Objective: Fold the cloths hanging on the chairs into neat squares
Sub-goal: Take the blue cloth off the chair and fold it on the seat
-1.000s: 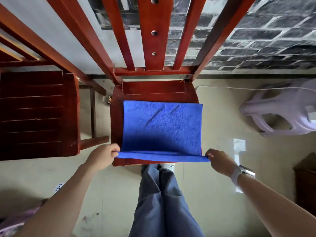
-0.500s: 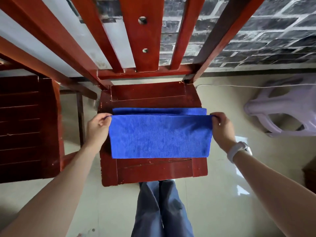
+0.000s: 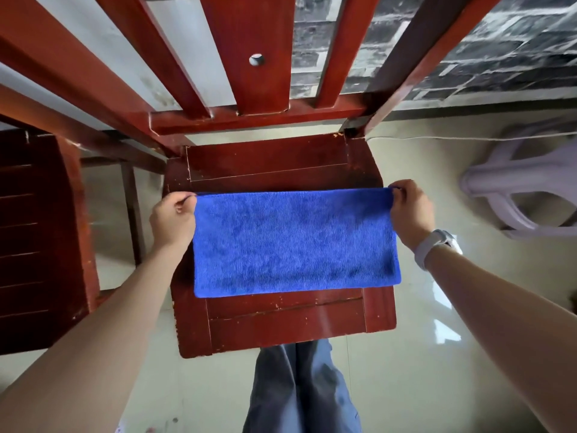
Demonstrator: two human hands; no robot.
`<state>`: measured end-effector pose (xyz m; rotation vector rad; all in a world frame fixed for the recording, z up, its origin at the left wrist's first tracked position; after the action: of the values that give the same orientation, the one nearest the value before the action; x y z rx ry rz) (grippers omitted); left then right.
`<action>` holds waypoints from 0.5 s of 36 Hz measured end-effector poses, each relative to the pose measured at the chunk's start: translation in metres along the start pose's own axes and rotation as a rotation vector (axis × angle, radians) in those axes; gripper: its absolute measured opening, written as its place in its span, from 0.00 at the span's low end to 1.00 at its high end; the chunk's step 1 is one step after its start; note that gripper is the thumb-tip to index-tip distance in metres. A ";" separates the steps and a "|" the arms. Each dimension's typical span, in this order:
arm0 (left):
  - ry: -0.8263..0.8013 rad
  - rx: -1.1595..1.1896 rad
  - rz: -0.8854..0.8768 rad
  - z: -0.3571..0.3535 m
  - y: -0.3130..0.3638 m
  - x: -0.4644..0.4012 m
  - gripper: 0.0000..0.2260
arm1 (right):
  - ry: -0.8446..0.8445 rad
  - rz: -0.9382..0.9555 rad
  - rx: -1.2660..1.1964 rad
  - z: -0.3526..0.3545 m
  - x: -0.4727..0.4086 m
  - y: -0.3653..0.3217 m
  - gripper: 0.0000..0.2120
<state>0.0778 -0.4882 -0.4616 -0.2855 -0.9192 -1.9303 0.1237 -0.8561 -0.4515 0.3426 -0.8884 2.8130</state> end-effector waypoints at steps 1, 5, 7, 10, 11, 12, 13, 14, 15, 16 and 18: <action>0.013 -0.017 -0.009 -0.001 0.000 -0.001 0.09 | 0.005 -0.005 0.009 -0.001 -0.001 0.000 0.11; 0.052 -0.071 -0.066 -0.002 0.004 -0.001 0.08 | 0.020 -0.048 -0.030 -0.003 -0.005 0.004 0.11; 0.074 -0.085 -0.098 -0.001 0.006 0.001 0.08 | 0.080 -0.164 -0.211 -0.002 -0.005 0.003 0.13; 0.233 -0.164 -0.251 0.002 0.010 0.016 0.12 | 0.336 -0.207 -0.304 0.004 0.005 -0.005 0.17; 0.280 -0.213 -0.332 0.001 0.011 0.026 0.13 | 0.402 -0.114 -0.220 0.007 0.012 -0.011 0.18; 0.289 -0.268 -0.425 -0.002 0.012 0.037 0.14 | 0.423 0.017 -0.125 0.006 0.021 -0.017 0.19; 0.258 -0.329 -0.524 -0.007 0.012 0.049 0.16 | 0.386 0.170 -0.047 0.003 0.031 -0.026 0.19; 0.204 -0.397 -0.617 -0.015 0.010 0.059 0.17 | 0.307 0.327 0.022 -0.004 0.041 -0.036 0.20; 0.142 -0.475 -0.697 -0.025 0.006 0.066 0.18 | 0.206 0.476 0.095 -0.014 0.050 -0.045 0.21; 0.091 -0.559 -0.756 -0.035 0.001 0.071 0.19 | 0.096 0.603 0.178 -0.027 0.058 -0.052 0.22; 0.027 -0.701 -0.781 -0.053 -0.005 0.073 0.20 | -0.099 0.727 0.369 -0.052 0.066 -0.060 0.23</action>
<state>0.0447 -0.5722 -0.4617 -0.3253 -0.2947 -2.9476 0.0652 -0.7710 -0.4430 0.2379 -0.5786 3.6765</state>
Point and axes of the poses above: each hand's wrist, its own x-axis away from the middle knuckle, its own z-axis out of the back of the hand, y = z × x, the point moved 2 cm from there along -x, towards the middle knuckle, and after that the axes turned 15 degrees about z, right-handed, at the moved point
